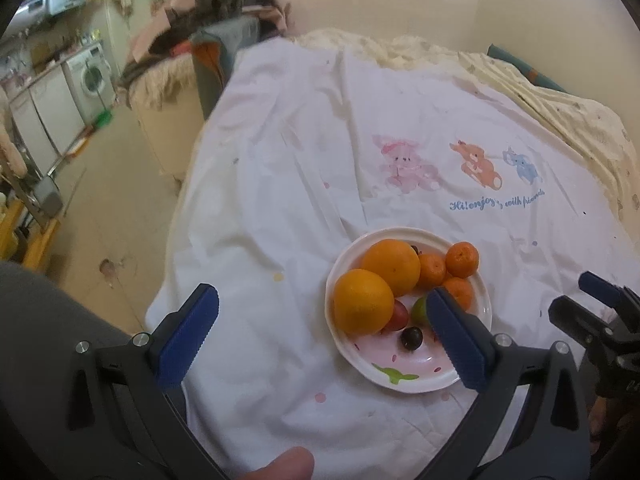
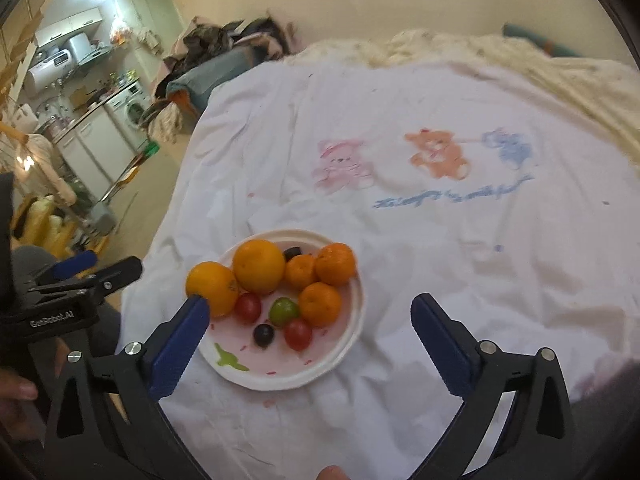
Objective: Organize fruits
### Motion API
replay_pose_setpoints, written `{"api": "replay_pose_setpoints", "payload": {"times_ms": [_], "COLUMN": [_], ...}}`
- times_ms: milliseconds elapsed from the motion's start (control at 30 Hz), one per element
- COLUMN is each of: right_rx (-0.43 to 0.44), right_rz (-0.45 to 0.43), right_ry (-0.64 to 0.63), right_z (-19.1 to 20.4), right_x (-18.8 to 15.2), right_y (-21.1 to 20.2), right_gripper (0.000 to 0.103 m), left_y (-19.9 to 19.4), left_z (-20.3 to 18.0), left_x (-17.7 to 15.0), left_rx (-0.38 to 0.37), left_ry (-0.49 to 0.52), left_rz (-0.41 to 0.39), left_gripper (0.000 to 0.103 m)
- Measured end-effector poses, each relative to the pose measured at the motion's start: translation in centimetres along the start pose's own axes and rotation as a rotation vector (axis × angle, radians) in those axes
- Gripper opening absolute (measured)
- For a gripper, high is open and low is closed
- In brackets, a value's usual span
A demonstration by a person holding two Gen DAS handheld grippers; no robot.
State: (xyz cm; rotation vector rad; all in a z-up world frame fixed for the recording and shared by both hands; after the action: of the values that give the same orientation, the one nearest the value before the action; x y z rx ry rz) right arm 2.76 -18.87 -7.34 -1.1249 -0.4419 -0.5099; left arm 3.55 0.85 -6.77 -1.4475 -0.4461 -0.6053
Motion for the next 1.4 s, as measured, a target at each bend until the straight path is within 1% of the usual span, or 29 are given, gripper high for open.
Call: {"api": "replay_pose_setpoints", "payload": {"times_ms": [67, 133, 267, 333, 400, 633, 867, 1400], "right_rx": [-0.009, -0.003, -0.027, -0.044, -0.043, -0.051, -0.051, -0.053], "right_rz": [0.001, -0.007, -0.015, -0.012, -0.006, -0.011, -0.011, -0.011], "right_ry": [0.020, 0.033, 0.008, -0.001, 0.003, 0.030, 0.031, 0.028], "right_z": [-0.5, -0.7, -0.5, -0.5, -0.6, -1.2, -1.2, -1.3], "right_x": [-0.7, -1.0, -1.0, -1.1, -1.2, -1.0, -1.0, -0.9], "right_y": [-0.2, -0.4, 0.0, 0.2, 0.4, 0.4, 0.4, 0.4], "right_gripper": [0.103, 0.103, 0.103, 0.103, 0.103, 0.103, 0.103, 0.103], "left_y": [-0.3, -0.1, 0.4, 0.2, -0.1, -0.5, -0.6, -0.6], "left_z": [0.0, -0.4, -0.9, -1.1, -1.2, -1.8, -2.0, -2.0], "left_x": [-0.5, -1.2, -2.3, -2.2, -2.2, -2.0, -1.9, -1.9], "left_rx": [0.002, -0.013, -0.043, -0.034, -0.018, -0.027, -0.029, -0.030], "left_ry": [-0.004, -0.007, -0.034, -0.023, -0.010, 0.016, 0.033, 0.033], "left_rz": [-0.006, 0.008, 0.037, 0.027, 0.014, -0.005, -0.008, -0.008], "left_gripper": [0.102, 0.102, 0.102, 0.102, 0.102, 0.102, 0.102, 0.102]}}
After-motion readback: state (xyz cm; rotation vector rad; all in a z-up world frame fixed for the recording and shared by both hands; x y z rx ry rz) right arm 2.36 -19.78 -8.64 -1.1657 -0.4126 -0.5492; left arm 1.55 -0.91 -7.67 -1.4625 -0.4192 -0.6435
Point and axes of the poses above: each gripper's, at about its wrist camera, not at the fingertips, and y roughly the way its jaws point, z to its left, x to its top, the point moved 9 cm from there along y, roughly the way its jaws point, and after that the axes turned 12 degrees about y, right-handed, at the moved point
